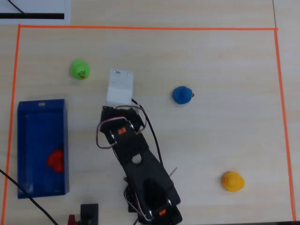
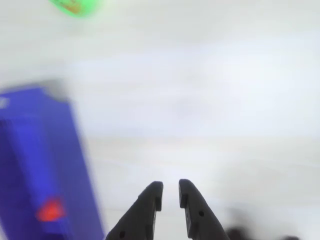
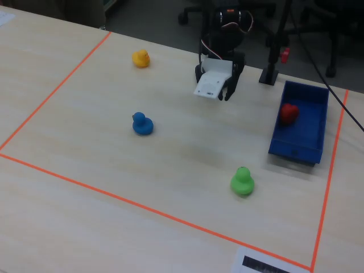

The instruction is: Grasp red duck and put it into box.

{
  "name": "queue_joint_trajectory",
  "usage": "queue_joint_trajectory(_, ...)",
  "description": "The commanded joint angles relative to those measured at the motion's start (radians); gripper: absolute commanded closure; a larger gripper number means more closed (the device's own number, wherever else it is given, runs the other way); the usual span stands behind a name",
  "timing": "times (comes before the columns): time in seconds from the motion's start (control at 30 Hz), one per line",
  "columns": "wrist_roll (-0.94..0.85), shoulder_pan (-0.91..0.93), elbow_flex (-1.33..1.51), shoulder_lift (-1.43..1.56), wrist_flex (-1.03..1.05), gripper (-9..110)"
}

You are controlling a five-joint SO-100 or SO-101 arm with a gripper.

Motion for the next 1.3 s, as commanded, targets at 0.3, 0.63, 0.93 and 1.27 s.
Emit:
queue_joint_trajectory(0.3, -0.227, 0.305, 0.634, 0.798, 0.044, 101)
queue_joint_trajectory(0.63, -0.285, 0.391, 0.859, 0.913, -0.003, 101)
queue_joint_trajectory(0.93, -0.290, 0.407, 0.904, 0.913, -0.011, 101)
queue_joint_trajectory(1.27, -0.282, 0.403, 0.905, 0.913, -0.006, 101)
